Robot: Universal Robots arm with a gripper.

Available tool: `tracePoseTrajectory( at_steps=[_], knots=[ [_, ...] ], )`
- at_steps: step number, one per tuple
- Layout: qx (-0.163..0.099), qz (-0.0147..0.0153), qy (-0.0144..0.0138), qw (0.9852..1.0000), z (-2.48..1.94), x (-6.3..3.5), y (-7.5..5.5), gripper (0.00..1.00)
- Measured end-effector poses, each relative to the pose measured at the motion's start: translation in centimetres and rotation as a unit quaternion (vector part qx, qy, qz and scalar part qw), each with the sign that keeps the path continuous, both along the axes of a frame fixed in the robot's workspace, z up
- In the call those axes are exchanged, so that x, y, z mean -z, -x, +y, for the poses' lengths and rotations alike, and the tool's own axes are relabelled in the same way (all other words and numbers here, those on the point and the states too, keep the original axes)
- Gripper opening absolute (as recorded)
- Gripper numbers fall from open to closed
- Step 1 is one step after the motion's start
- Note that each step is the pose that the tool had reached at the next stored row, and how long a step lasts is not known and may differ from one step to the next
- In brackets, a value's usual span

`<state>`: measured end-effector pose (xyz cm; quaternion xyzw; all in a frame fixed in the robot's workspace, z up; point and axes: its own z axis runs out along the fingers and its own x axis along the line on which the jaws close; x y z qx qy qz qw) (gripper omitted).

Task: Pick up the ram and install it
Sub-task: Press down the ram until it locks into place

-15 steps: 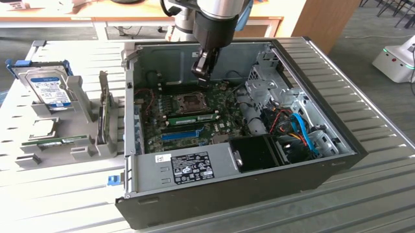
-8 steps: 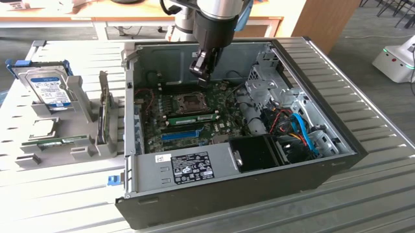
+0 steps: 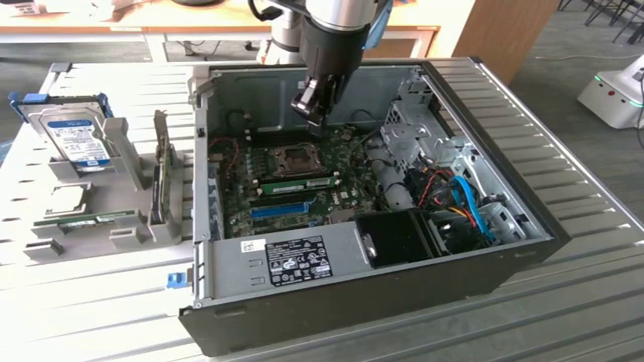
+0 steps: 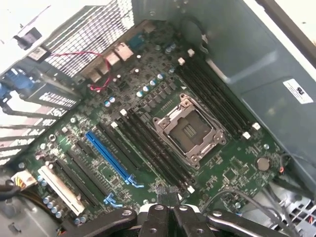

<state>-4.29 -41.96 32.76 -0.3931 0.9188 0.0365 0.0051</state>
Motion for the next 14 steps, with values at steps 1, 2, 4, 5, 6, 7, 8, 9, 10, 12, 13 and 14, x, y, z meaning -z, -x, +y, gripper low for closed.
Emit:
tracePoseTrajectory(
  at_steps=[1, 2, 4, 5, 6, 7, 8, 9, 10, 12, 13, 14],
  knots=[
    [0.006, 0.0, 0.0, 1.0, 0.0, 0.01, 0.0, 0.11],
    [0.011, 0.0, 0.0, 0.9999, 0.0, 0.02, 0.0, 0.11],
    [0.023, 0.0, 0.0, 0.9997, 0.0, 0.03, 0.0, 0.11],
    [0.029, 0.0, 0.0, 0.9996, 0.0, 0.04, 0.0, 0.11],
    [0.034, 0.0, 0.0, 0.9994, 0.0, 0.05, 0.0, 0.11],
    [0.041, 0.0, 0.0, 0.9992, 0.0, 0.05, 0.0, 0.11],
    [0.047, 0.0, 0.0, 0.9989, 0.0, 0.06, 0.0, 0.11],
    [0.053, 0.0, 0.0, 0.9986, 0.0, 0.07, 0.0, 0.11],
    [0.059, 0.0, 0.0, 0.9983, 0.0, 0.08, 0.0, 0.11],
    [0.071, 0.0, 0.0, 0.9975, 0.0, 0.09, 0.0, 0.11],
    [0.077, 0.0, 0.0, 0.997, 0.0, 0.1, 0.0, 0.11],
    [0.083, 0.0, 0.0, 0.9966, 0.0, 0.1, 0.0, 0.11]
  ],
)
